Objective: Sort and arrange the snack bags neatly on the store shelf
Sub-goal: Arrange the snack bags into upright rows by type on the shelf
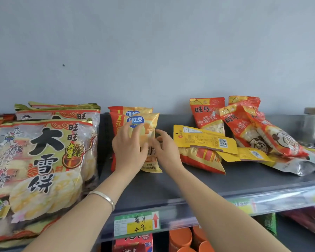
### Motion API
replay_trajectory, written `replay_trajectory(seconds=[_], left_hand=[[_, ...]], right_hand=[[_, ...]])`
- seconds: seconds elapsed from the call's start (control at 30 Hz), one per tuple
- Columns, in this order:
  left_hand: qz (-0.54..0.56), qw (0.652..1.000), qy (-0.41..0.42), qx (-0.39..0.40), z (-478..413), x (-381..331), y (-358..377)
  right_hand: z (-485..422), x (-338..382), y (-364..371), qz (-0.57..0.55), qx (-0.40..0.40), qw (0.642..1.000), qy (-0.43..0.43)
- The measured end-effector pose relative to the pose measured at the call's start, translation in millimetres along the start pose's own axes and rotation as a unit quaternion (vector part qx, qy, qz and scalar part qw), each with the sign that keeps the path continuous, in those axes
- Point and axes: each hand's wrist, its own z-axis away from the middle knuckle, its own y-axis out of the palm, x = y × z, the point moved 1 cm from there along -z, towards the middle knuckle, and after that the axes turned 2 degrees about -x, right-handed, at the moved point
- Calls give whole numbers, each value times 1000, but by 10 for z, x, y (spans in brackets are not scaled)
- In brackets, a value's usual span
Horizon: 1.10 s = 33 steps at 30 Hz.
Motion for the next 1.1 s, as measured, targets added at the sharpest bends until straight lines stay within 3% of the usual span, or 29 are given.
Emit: replay_trajectory(seconds=[0.3,0.43,0.53,0.7,0.83,0.97,1.1], left_hand=[[72,985,128,87,31,-642,378],[81,970,173,147,76,-1048,563],[52,958,184,212,116,-1231,710],[35,960,150,236,184,-1345,805],[-23,961,183,205,204,-1415,782],[-92,937,172,291,209,-1441,845],[-153,910,188,338,200,-1453,937]], right_hand=[[-141,-508,-1018,280,-40,955,-89],[-199,-839,-1477,368,116,923,14],[-259,-1025,-1637,343,189,918,58],[-316,-1099,-1684,392,161,905,13],[-313,-1130,-1761,338,85,937,5],[-354,-1235,-1943,319,-31,947,2],[-281,-1385,-1997,339,-15,941,-4]])
